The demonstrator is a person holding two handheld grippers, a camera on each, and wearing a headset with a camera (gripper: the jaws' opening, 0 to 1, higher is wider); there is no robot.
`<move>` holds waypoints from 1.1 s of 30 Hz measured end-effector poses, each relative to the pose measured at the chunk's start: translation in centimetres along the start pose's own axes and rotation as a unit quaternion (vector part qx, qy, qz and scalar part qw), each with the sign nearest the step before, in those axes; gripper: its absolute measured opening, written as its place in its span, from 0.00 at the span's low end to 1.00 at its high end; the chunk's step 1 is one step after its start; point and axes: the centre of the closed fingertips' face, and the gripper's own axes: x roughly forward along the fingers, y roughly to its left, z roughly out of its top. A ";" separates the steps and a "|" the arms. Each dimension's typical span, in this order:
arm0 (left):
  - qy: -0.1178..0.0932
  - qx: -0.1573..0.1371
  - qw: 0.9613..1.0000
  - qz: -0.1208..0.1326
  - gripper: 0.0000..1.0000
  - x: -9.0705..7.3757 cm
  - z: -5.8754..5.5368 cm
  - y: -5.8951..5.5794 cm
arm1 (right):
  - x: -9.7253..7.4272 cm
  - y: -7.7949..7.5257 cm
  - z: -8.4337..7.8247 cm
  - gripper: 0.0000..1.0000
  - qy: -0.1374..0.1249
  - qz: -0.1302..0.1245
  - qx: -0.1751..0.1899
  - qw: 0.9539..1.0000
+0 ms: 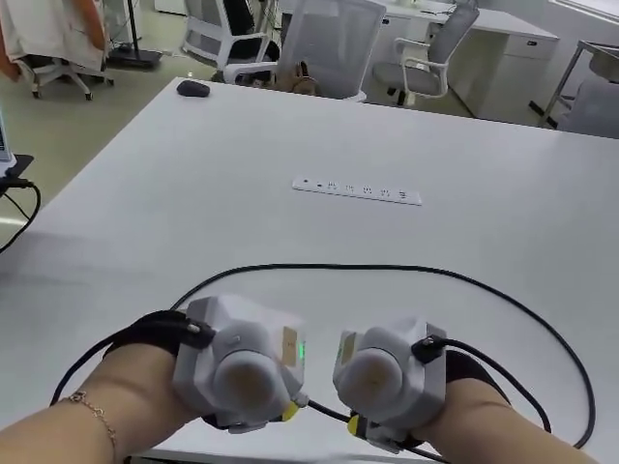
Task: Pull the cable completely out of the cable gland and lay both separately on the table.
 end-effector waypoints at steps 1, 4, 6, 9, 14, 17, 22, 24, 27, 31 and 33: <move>0.001 0.000 1.000 0.000 0.16 0.0 0.0 0.0 | 0.0 -0.1 -0.1 0.04 0.003 0.000 0.002 1.000; 0.008 -0.002 1.000 0.001 0.16 0.1 -0.4 0.1 | 0.0 -0.2 -0.8 0.04 0.019 -0.005 0.008 1.000; 0.013 -0.004 1.000 0.002 0.16 0.1 -0.7 0.1 | 0.1 -0.3 -1.4 0.04 0.032 -0.007 0.011 0.999; 0.019 -0.006 1.000 0.003 0.16 0.2 -0.9 0.3 | 0.0 -0.6 -2.0 0.04 0.043 -0.010 0.025 0.999; 0.026 -0.013 1.000 0.009 0.16 0.1 -1.3 0.5 | -0.1 -1.0 -3.1 0.04 0.064 -0.018 0.045 0.997; 0.027 -0.015 0.999 0.011 0.16 0.0 -1.3 0.6 | -0.2 -1.0 -3.4 0.04 0.069 -0.018 0.049 0.996; 0.029 -0.011 0.999 0.007 0.16 0.0 -1.3 0.4 | -0.2 -1.2 -2.1 0.13 0.046 -0.025 0.031 0.998; 0.029 -0.010 1.000 0.007 0.16 0.0 -1.2 0.3 | -0.2 -0.9 -1.0 0.18 0.020 -0.018 0.027 0.999; 0.022 -0.011 1.000 0.009 0.16 -0.1 -0.9 0.4 | -0.3 -0.3 1.1 0.20 -0.025 -0.005 0.013 1.000; 0.013 -0.005 1.000 0.006 0.16 -0.2 -0.5 0.2 | -0.5 0.1 2.0 0.19 -0.041 -0.002 -0.006 0.999; 0.007 -0.002 1.000 0.004 0.16 -0.2 -0.1 0.1 | -0.5 0.3 2.3 0.19 -0.048 0.001 -0.012 0.999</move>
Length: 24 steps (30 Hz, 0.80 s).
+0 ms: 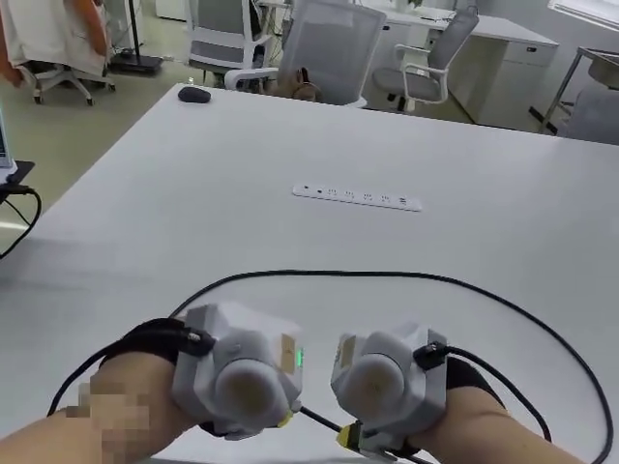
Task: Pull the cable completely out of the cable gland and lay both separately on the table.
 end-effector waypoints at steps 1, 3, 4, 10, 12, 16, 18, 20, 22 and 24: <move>-0.004 0.000 1.000 -0.001 0.16 0.0 0.2 0.0 | 0.0 0.1 0.1 0.18 -0.003 0.002 -0.003 1.000; -0.011 0.002 1.000 -0.002 0.16 0.1 0.5 0.0 | 0.1 0.2 0.2 0.15 -0.004 0.005 -0.008 1.000; -0.014 0.002 1.000 -0.002 0.16 0.1 0.6 0.0 | 0.1 0.3 0.2 0.12 -0.004 0.007 -0.009 1.000; -0.017 0.000 1.000 -0.005 0.16 0.2 0.6 0.0 | 0.2 0.3 -0.4 0.00 0.007 0.012 -0.010 1.000; -0.016 0.001 1.000 -0.004 0.16 0.2 0.5 0.0 | 0.2 0.1 -0.6 0.00 0.013 0.007 -0.006 1.000; -0.015 0.001 1.000 -0.002 0.16 0.2 0.5 0.1 | 0.0 -0.2 -0.5 0.00 0.010 0.000 0.000 1.000; -0.014 0.000 1.000 -0.002 0.16 0.2 0.4 0.0 | 0.0 -0.2 -0.5 0.00 0.009 -0.001 0.001 1.000; -0.012 0.000 1.000 -0.005 0.16 0.1 0.4 -0.1 | 0.0 -0.2 -0.5 0.00 0.009 0.000 0.001 1.000; -0.011 0.003 1.000 -0.005 0.16 0.1 0.4 -0.2 | 0.0 -0.2 -0.6 0.00 0.010 -0.001 0.000 1.000; -0.012 0.001 1.000 -0.003 0.16 0.1 0.4 -0.1 | -0.1 -0.3 -0.6 0.00 0.009 -0.003 0.002 1.000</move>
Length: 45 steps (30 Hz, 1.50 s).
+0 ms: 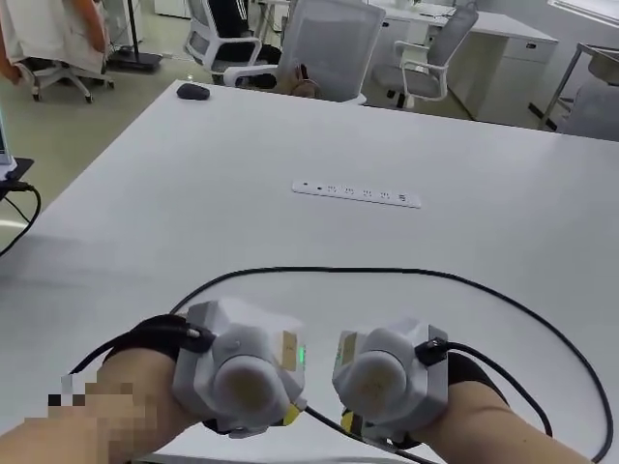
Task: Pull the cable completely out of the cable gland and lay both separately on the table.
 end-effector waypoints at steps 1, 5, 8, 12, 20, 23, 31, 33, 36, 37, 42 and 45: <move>0.001 -0.002 1.000 0.002 0.16 0.0 0.0 0.1 | 0.0 -0.1 0.0 0.00 0.000 -0.002 0.002 1.000; 0.002 -0.004 1.000 0.003 0.16 -0.1 -0.1 0.1 | -0.1 -0.5 -0.4 0.00 0.007 -0.009 0.010 1.000; 0.006 -0.006 1.000 0.004 0.16 0.0 -0.3 0.2 | -0.2 -0.8 -0.8 0.00 0.012 -0.014 0.019 1.000; 0.016 -0.012 1.000 0.011 0.16 -0.1 -0.8 0.6 | -0.4 -1.5 -1.2 0.00 0.015 -0.026 0.038 0.999; 0.031 -0.021 0.999 0.021 0.16 -0.2 -1.5 1.0 | -0.9 -1.4 1.1 0.00 -0.043 -0.018 0.053 0.998; 0.028 -0.024 0.999 0.024 0.16 -0.3 -1.5 1.2 | -1.0 -1.1 1.8 0.00 -0.061 -0.009 0.054 0.997; -0.005 -0.037 0.999 0.033 0.16 -0.8 -0.2 1.7 | -1.4 -0.7 3.6 0.13 -0.100 -0.004 0.042 0.994; -0.021 -0.042 0.998 0.036 0.16 -1.0 0.4 2.0 | -1.3 -0.8 3.5 0.14 -0.098 -0.004 0.042 0.994; -0.041 -0.040 0.998 0.036 0.16 -1.2 1.3 2.0 | -1.2 -0.8 3.4 0.14 -0.094 -0.006 0.041 0.995; -0.050 -0.039 0.997 0.036 0.16 -1.2 1.6 2.0 | -1.2 -0.8 3.3 0.14 -0.093 -0.007 0.040 0.995; -0.074 -0.036 0.996 0.033 0.16 -1.6 2.7 1.8 | -1.2 -0.7 3.2 0.16 -0.089 -0.007 0.036 0.995; -0.091 -0.036 0.995 0.031 0.16 -1.7 3.4 1.7 | -1.1 -0.8 3.2 0.16 -0.088 -0.007 0.037 0.995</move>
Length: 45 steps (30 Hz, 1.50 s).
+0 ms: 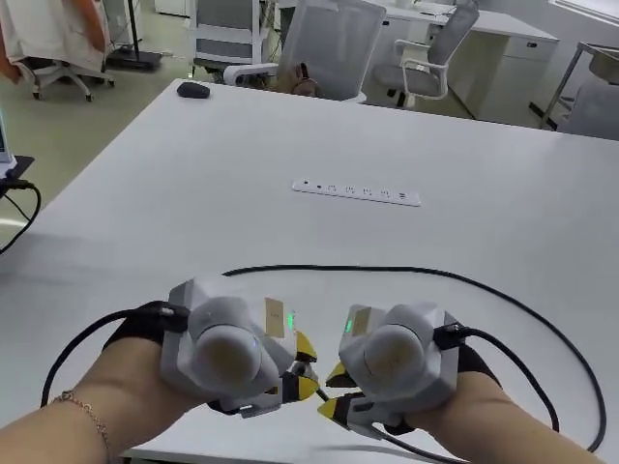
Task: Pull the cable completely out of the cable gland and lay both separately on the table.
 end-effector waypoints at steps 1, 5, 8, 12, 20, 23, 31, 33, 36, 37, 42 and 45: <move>-0.004 -0.001 1.000 -0.001 0.16 0.0 0.2 0.0 | 0.0 0.0 0.0 0.16 0.000 0.000 -0.001 1.000; -0.019 -0.006 1.000 -0.004 0.15 -0.1 0.8 -0.2 | 0.1 0.2 -0.1 0.16 0.004 0.004 -0.001 1.000; -0.024 -0.006 1.000 -0.004 0.15 -0.2 1.0 -0.2 | 0.1 0.2 -0.1 0.14 0.004 0.003 -0.002 1.000; -0.035 -0.009 0.999 -0.008 0.15 -0.2 1.5 -0.4 | 0.1 -0.1 -0.3 0.06 0.007 0.001 -0.001 1.000; -0.034 -0.019 0.999 0.011 0.15 -0.4 1.2 0.6 | 0.3 -0.7 -2.1 0.03 0.046 -0.014 0.004 0.999; -0.031 -0.019 0.999 0.026 0.15 -0.5 1.0 1.3 | 0.2 -1.1 -3.1 0.03 0.065 -0.020 0.021 0.997; 0.006 -0.003 0.999 0.031 0.15 -0.3 -0.4 1.5 | -0.4 -2.0 -4.3 0.03 0.088 -0.037 0.045 0.994; 0.030 0.017 0.999 0.022 0.15 0.0 -1.2 1.1 | -0.6 -2.4 -4.0 0.03 0.081 -0.039 0.057 0.994; 0.044 0.022 0.999 0.019 0.15 0.2 -1.8 1.0 | -1.3 -2.6 -2.0 0.03 0.042 -0.023 0.080 0.996; 0.043 0.018 0.999 0.019 0.15 0.1 -1.9 1.1 | -1.6 -3.0 -1.7 0.03 0.039 -0.024 0.075 0.996; 0.064 0.022 0.998 0.019 0.15 0.2 -2.8 1.3 | -2.4 -6.9 1.4 0.03 -0.018 -0.030 0.103 0.994; 0.069 0.023 0.997 0.015 0.15 0.3 -3.1 1.2 | -2.4 -10.6 2.7 0.03 -0.051 -0.042 0.136 0.988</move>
